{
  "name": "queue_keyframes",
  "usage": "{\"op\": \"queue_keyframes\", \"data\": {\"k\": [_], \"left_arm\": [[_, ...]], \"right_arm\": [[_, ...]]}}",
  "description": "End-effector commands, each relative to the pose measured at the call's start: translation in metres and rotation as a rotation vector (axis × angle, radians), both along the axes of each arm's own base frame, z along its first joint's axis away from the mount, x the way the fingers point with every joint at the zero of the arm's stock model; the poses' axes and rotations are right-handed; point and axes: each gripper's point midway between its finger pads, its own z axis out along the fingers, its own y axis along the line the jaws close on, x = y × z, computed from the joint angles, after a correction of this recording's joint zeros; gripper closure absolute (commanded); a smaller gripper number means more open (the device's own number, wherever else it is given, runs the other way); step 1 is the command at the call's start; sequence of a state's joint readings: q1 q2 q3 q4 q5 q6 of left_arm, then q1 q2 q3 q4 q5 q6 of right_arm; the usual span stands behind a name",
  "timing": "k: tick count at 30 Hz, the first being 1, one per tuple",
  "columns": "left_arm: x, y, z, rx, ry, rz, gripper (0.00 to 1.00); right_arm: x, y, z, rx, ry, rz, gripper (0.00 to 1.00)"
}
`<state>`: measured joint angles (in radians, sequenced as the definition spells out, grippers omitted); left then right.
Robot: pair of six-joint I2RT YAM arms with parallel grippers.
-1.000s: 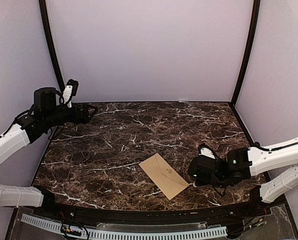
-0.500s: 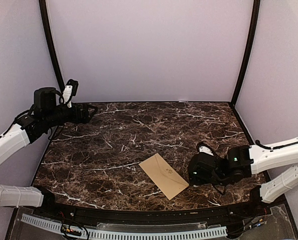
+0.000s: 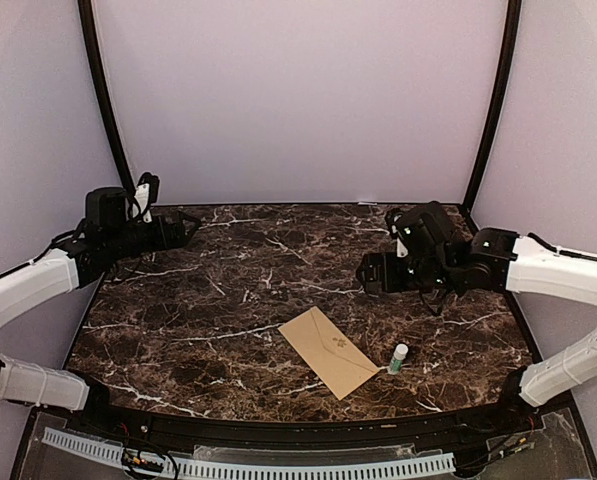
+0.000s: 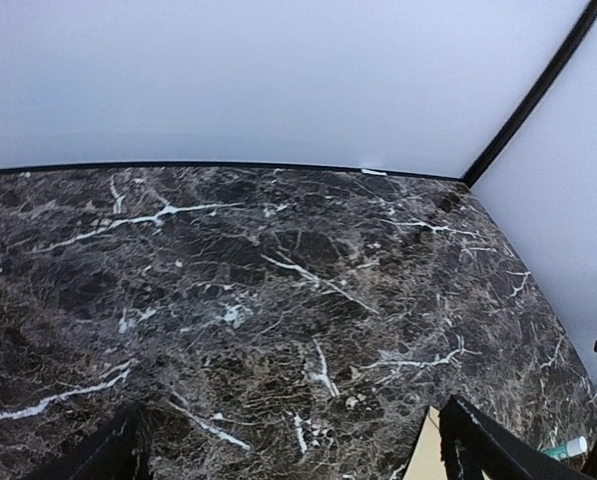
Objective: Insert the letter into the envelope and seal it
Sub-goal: Place the solid glue at the center of the board, then reset both arms
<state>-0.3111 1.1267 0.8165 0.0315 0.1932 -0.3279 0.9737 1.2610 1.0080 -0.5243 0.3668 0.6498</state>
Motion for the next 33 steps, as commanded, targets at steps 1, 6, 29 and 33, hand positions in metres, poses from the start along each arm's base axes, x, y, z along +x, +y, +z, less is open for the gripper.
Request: {"op": "queue_keyframes", "data": {"k": [1, 6, 29, 33], "left_arm": [[0.030, 0.043, -0.015, -0.113, -0.027, 0.118, 0.01], [0.043, 0.126, -0.033, -0.184, -0.068, 0.289, 0.01], [0.012, 0.195, -0.089, 0.146, -0.324, 0.486, 0.01], [0.026, 0.185, -0.099, 0.166, -0.292, 0.434, 0.01]], "right_arm": [[0.045, -0.008, 0.015, 0.091, -0.045, 0.084, 0.01], [0.096, -0.079, 0.005, 0.147, -0.065, -0.043, 0.01], [0.078, -0.282, -0.004, 0.027, -0.816, -0.553, 0.01], [0.065, -0.285, -0.006, 0.009, -0.901, -0.557, 0.01]]}}
